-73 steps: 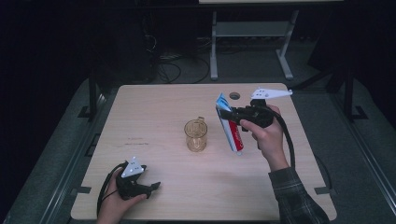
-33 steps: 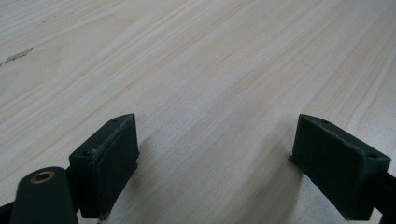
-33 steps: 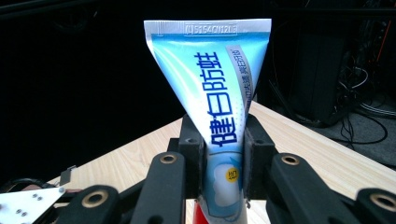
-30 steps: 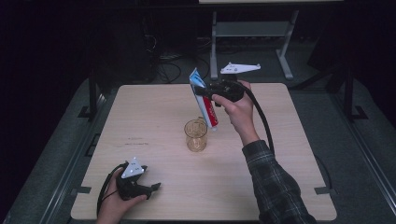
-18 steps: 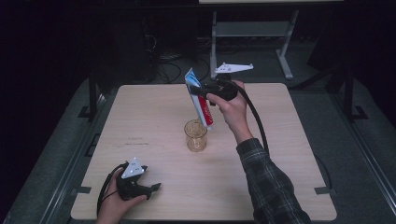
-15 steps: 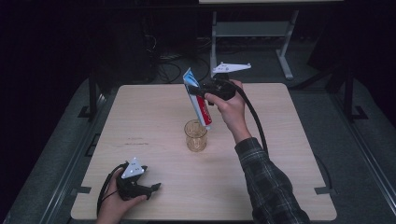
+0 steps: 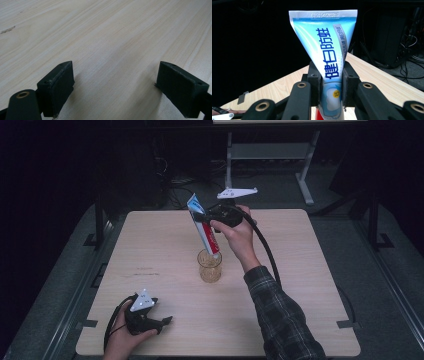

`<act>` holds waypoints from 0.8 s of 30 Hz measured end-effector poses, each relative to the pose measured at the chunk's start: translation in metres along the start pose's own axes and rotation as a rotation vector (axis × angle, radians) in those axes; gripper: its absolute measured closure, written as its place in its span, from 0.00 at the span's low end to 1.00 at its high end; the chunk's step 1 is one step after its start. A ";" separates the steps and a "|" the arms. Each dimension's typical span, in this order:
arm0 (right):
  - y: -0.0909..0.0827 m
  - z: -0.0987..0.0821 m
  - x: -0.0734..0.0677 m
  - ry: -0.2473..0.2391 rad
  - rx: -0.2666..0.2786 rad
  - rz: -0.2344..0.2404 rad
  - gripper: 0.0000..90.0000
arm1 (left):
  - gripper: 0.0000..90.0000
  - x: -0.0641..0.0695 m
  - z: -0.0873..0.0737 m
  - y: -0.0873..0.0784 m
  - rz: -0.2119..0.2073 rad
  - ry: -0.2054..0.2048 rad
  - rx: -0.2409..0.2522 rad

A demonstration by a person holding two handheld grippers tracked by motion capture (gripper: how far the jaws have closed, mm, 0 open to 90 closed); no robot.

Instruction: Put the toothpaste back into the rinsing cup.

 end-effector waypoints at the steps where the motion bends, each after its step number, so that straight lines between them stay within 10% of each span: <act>1: 0.002 -0.001 0.000 0.002 -0.004 0.001 0.81 | 0.15 0.000 0.000 0.000 0.000 0.001 0.000; 24: 0.022 -0.025 0.005 0.005 -0.062 0.013 0.81 | 0.15 0.000 0.000 0.000 -0.002 0.009 -0.005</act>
Point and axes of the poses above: each handheld gripper's, and its own axes: y roughly forward along the jaws, z roughly out of its top, x roughly to its right, the point moved 4 cm from there along y, roughly forward along the jaws, and after that the axes turned 9 degrees about -x, right-handed, at the moved point
